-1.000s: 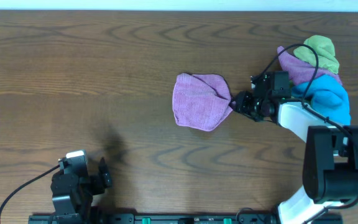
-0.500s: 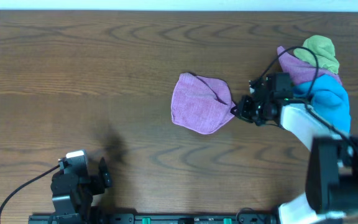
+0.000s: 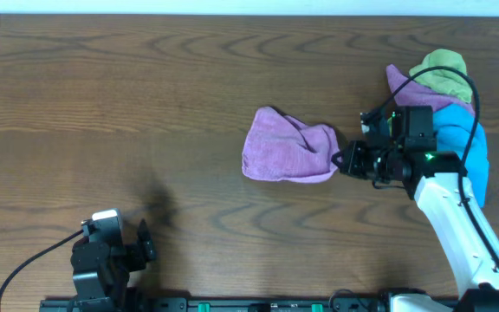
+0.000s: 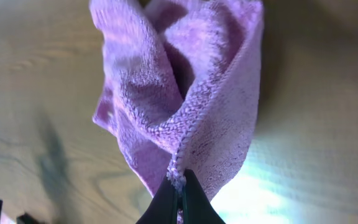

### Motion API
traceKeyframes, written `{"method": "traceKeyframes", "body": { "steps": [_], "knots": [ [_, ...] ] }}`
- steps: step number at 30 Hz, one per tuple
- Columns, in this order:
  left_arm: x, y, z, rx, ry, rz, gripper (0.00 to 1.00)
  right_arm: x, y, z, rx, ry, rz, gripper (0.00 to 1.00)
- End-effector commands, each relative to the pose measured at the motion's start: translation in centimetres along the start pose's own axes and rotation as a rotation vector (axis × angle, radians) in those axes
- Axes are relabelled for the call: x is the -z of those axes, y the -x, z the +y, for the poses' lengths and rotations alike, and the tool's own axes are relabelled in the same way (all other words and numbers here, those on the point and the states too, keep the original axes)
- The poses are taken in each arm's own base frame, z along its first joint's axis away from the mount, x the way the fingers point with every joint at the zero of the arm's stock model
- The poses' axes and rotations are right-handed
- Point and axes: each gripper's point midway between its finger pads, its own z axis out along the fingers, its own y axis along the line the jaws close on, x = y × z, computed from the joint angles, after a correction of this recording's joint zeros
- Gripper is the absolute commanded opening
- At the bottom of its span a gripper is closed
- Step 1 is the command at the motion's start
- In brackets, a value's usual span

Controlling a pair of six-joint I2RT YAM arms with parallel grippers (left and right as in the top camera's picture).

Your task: Fold the cloth

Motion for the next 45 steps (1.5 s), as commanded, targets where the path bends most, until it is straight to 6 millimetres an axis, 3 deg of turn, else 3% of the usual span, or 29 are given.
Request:
{"method": "traceKeyframes", "body": {
  "steps": [1, 8, 13, 18, 23, 28, 36, 41, 45],
  "knots": [
    [-0.1, -0.8, 0.1, 0.002, 0.005, 0.025, 0.95, 0.2, -0.8, -0.9, 0.027, -0.046, 0.024, 0.01],
    [-0.1, -0.7, -0.4, 0.002, -0.021, 0.024, 0.95, 0.4, -2.6, -3.0, 0.030, -0.177, 0.087, 0.01],
    [-0.1, -0.2, -0.6, 0.008, -0.032, 0.002, 0.95, 0.5, -2.7, -3.5, 0.031, -0.201, 0.090, 0.01],
    [1.2, 2.6, -4.8, 0.020, -0.282, -0.083, 0.95, 0.5, -2.6, -3.5, 0.033, -0.203, 0.084, 0.01],
    [2.0, 2.8, -5.4, 0.072, -0.304, 0.059, 0.95, 0.4, -2.1, -3.4, 0.041, -0.198, 0.067, 0.01],
    [1.9, 5.1, -5.8, 0.083, -0.299, 0.231, 0.95, 0.4, -1.9, -3.3, 0.045, -0.195, 0.058, 0.01],
    [-0.4, 8.0, -10.1, 0.113, -0.426, 0.559, 0.95, 0.4, -1.9, -3.3, 0.045, -0.195, 0.057, 0.01],
    [-2.1, 9.0, -15.5, 0.132, -0.638, 0.662, 0.95, 0.4, -1.9, -3.3, 0.046, -0.195, 0.057, 0.01],
    [-4.5, 9.1, -17.5, 0.309, -0.664, 0.735, 0.95, 0.4, -1.9, -3.3, 0.046, -0.195, 0.056, 0.01]
  ]
}}
